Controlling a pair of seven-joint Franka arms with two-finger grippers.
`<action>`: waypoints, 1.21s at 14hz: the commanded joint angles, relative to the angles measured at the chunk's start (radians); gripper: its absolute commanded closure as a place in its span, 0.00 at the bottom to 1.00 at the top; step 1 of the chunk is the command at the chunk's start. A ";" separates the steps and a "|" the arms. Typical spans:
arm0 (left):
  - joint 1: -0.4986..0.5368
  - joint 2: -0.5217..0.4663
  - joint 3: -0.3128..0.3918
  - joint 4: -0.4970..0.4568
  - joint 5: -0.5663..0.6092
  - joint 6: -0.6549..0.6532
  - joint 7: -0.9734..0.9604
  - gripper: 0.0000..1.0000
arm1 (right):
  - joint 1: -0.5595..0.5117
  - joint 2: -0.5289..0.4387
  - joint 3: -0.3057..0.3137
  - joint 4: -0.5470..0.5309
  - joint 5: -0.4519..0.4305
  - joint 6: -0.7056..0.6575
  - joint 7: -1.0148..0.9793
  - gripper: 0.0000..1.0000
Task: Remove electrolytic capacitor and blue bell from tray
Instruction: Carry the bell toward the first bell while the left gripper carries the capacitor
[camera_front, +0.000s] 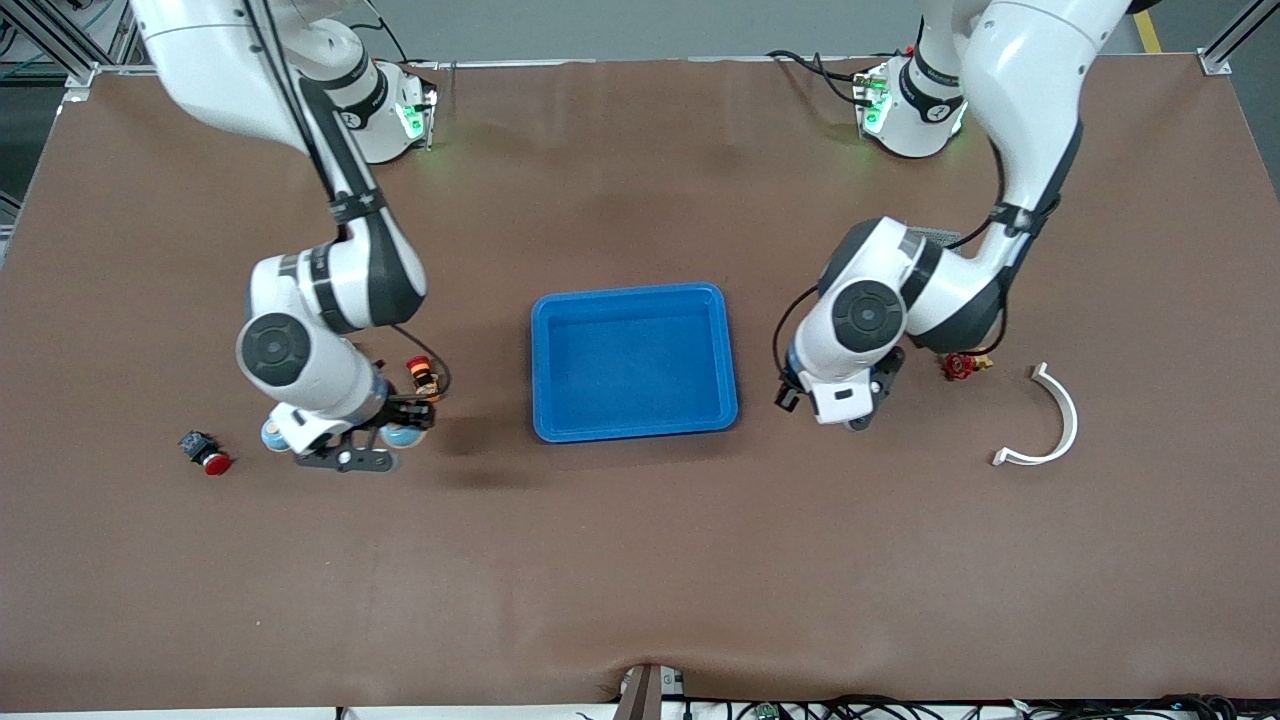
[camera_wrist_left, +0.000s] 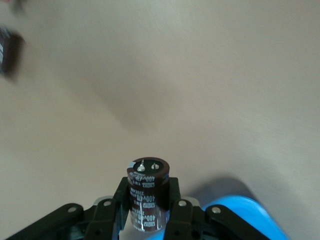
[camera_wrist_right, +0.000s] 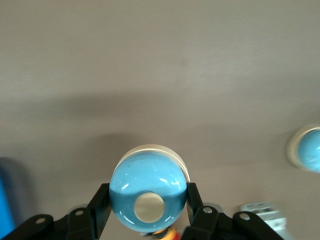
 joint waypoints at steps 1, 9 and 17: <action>0.095 -0.089 -0.018 -0.105 -0.008 -0.012 0.151 1.00 | -0.050 0.008 0.013 -0.044 -0.033 0.073 -0.069 1.00; 0.321 -0.132 -0.016 -0.235 0.007 0.000 0.575 1.00 | -0.130 0.083 0.013 -0.184 -0.052 0.381 -0.187 1.00; 0.427 -0.081 -0.016 -0.248 0.170 0.086 0.725 1.00 | -0.126 0.078 0.016 -0.244 -0.050 0.395 -0.181 1.00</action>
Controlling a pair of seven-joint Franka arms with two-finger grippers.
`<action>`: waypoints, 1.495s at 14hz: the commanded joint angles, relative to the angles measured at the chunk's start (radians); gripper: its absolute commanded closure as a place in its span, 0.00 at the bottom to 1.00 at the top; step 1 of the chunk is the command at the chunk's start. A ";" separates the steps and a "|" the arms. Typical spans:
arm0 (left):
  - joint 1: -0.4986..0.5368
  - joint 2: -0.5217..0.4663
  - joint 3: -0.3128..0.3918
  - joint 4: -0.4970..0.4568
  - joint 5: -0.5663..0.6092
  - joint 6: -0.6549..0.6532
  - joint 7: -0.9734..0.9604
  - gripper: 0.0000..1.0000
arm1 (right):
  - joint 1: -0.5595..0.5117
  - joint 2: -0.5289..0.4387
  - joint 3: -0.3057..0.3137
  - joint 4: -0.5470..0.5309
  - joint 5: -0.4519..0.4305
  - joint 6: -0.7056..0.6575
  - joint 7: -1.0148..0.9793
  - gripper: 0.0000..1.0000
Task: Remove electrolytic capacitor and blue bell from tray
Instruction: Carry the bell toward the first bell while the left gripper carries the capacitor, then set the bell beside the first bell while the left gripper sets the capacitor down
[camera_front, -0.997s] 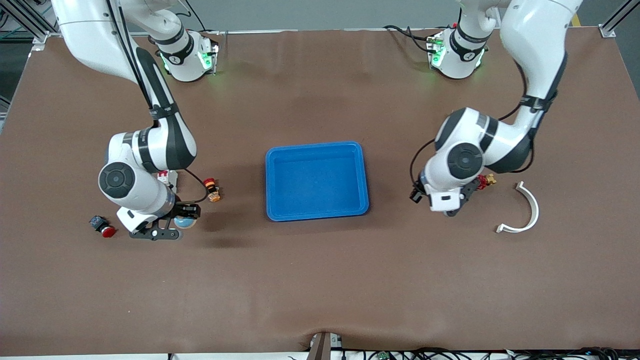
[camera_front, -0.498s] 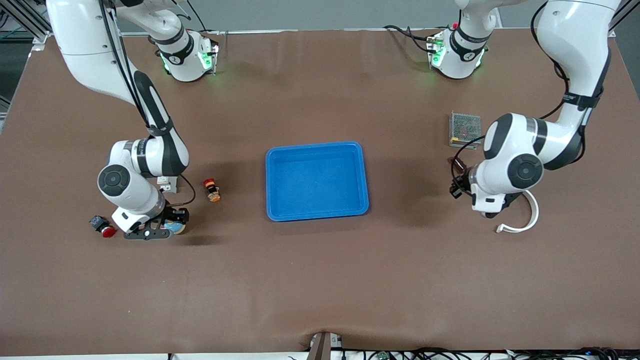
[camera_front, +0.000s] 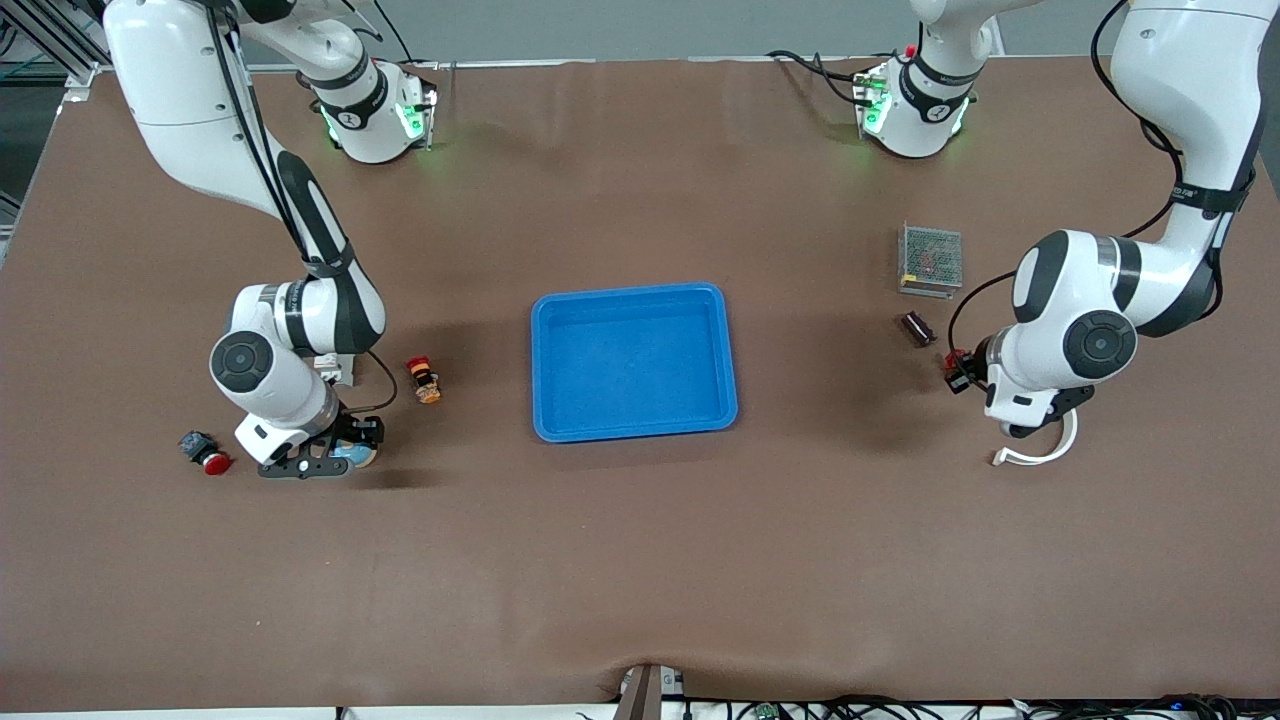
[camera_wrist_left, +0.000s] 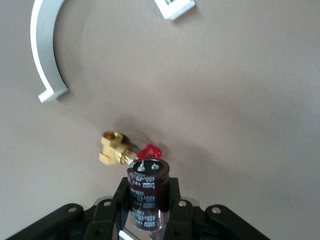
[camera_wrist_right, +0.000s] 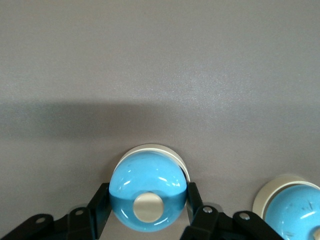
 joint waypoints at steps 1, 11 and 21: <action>0.037 0.017 -0.012 -0.020 0.031 0.081 0.041 1.00 | -0.005 -0.028 0.012 -0.065 -0.017 0.002 0.009 1.00; 0.079 0.115 0.000 -0.007 0.099 0.227 -0.024 1.00 | 0.044 -0.071 0.017 -0.113 -0.003 -0.004 0.089 1.00; 0.073 0.160 0.009 0.031 0.099 0.233 -0.071 0.22 | 0.043 -0.066 0.019 -0.094 -0.002 -0.006 0.100 1.00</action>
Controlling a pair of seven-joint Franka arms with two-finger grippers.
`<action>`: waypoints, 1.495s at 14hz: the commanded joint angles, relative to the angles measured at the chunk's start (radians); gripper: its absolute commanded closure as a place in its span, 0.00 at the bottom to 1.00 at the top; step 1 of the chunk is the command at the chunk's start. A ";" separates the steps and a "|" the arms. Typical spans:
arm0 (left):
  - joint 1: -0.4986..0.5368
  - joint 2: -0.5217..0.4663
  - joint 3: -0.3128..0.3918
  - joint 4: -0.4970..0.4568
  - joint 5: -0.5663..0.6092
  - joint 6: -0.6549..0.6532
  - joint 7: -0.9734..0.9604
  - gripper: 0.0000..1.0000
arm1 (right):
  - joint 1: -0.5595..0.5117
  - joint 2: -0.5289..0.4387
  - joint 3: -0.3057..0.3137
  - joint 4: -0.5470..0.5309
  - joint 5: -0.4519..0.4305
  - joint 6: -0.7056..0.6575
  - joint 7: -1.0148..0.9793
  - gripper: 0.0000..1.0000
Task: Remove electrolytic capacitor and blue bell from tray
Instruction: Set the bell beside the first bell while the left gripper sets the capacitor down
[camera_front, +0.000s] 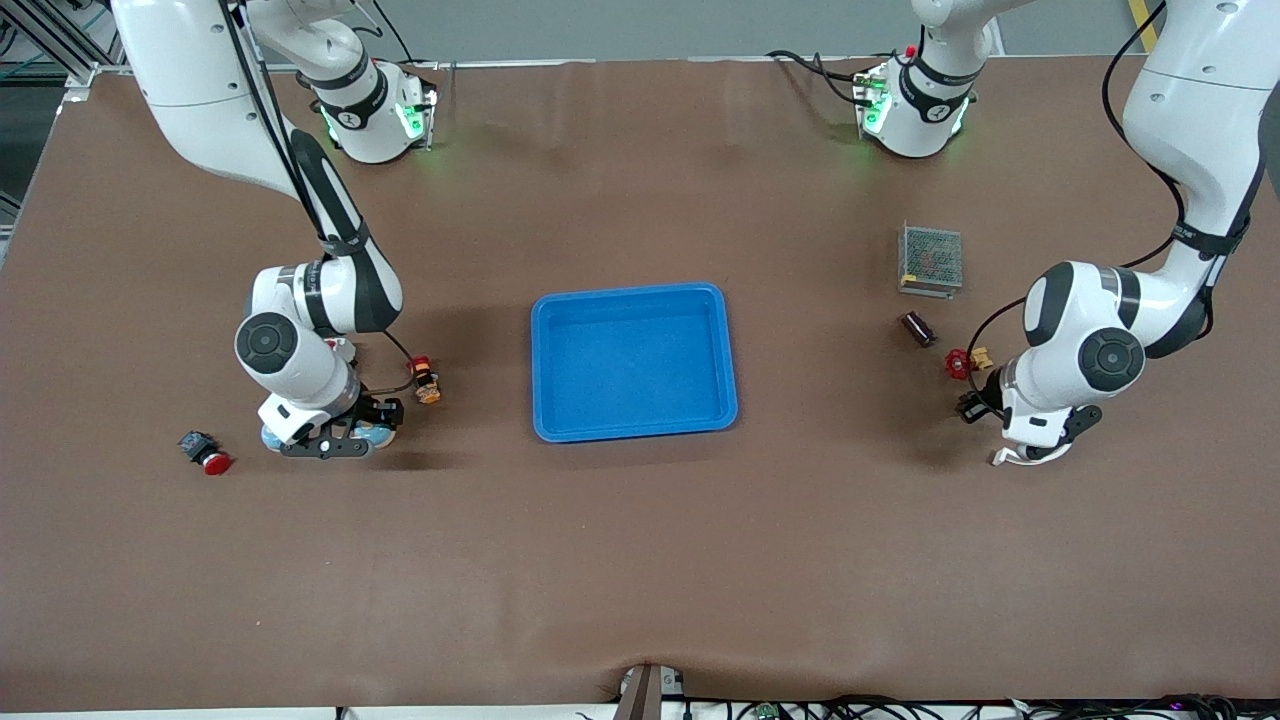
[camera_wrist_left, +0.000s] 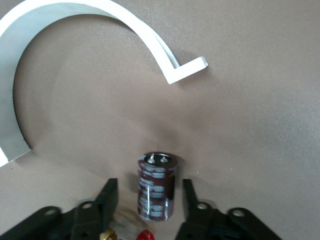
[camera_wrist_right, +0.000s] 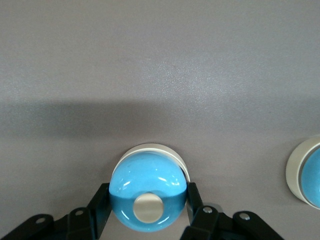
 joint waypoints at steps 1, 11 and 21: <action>-0.004 0.008 -0.003 0.014 0.022 0.007 -0.035 0.03 | -0.003 -0.012 0.008 -0.016 0.002 -0.003 0.013 1.00; -0.011 -0.020 -0.015 0.138 0.024 -0.137 -0.026 0.00 | -0.012 -0.012 0.008 -0.009 0.002 -0.006 0.019 0.00; -0.001 -0.109 -0.089 0.403 0.007 -0.489 0.231 0.00 | -0.029 -0.089 0.004 0.179 0.003 -0.352 0.002 0.00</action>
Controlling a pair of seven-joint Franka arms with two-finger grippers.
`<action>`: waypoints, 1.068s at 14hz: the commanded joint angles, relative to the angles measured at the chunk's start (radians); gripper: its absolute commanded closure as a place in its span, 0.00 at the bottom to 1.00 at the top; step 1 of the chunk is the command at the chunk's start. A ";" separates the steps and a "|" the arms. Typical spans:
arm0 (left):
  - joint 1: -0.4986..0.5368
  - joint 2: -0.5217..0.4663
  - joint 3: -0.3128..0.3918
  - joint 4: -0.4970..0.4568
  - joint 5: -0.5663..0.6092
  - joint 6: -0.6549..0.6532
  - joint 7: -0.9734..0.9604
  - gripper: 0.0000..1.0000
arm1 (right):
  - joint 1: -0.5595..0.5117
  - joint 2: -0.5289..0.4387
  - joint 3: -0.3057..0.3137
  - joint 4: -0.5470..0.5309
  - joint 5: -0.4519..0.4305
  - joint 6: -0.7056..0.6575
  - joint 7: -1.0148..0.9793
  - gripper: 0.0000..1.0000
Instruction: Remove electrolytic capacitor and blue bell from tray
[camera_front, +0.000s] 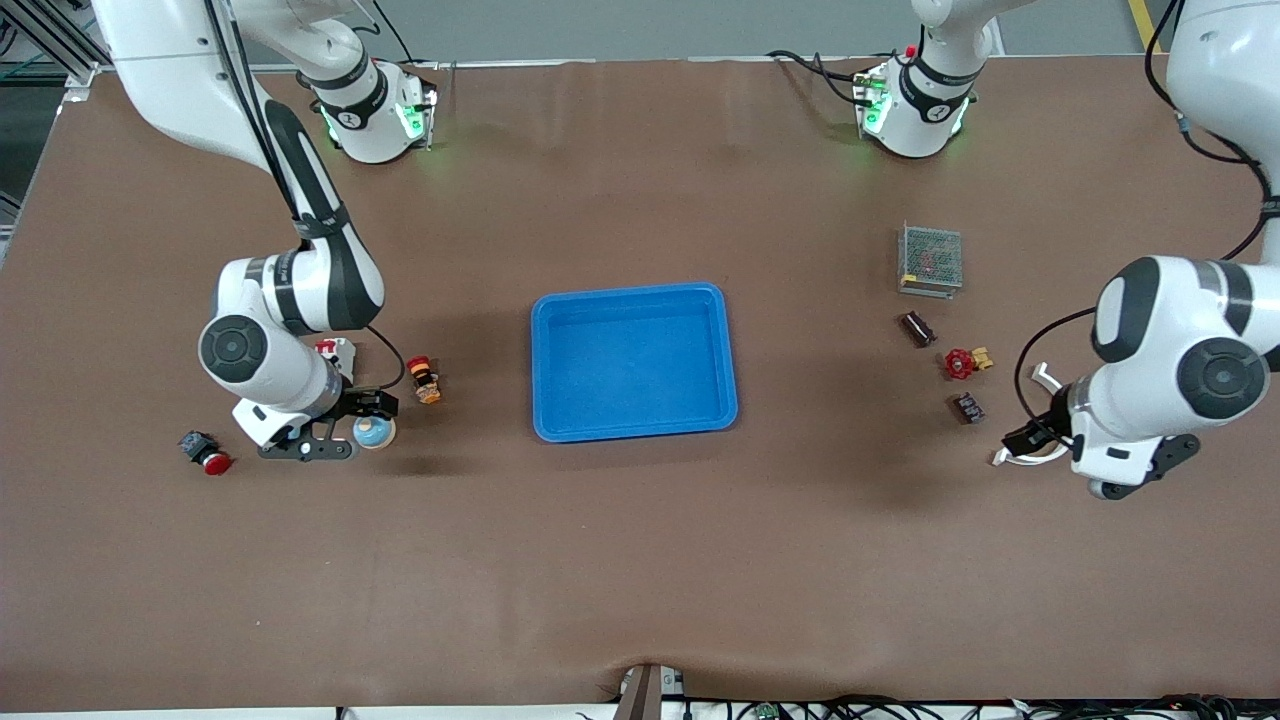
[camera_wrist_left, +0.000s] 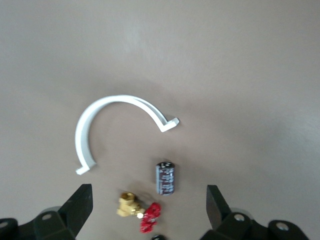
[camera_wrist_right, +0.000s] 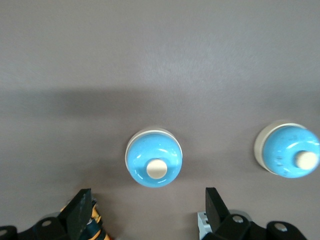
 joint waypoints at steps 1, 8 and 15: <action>0.010 -0.070 -0.017 0.037 -0.010 -0.099 0.118 0.00 | -0.040 -0.002 0.007 0.096 0.002 -0.105 -0.007 0.00; 0.067 -0.247 -0.016 0.060 -0.228 -0.223 0.353 0.00 | -0.140 -0.077 0.004 0.259 -0.009 -0.365 -0.056 0.00; -0.089 -0.380 0.137 0.085 -0.282 -0.312 0.502 0.00 | -0.246 -0.253 0.010 0.293 0.002 -0.470 -0.167 0.00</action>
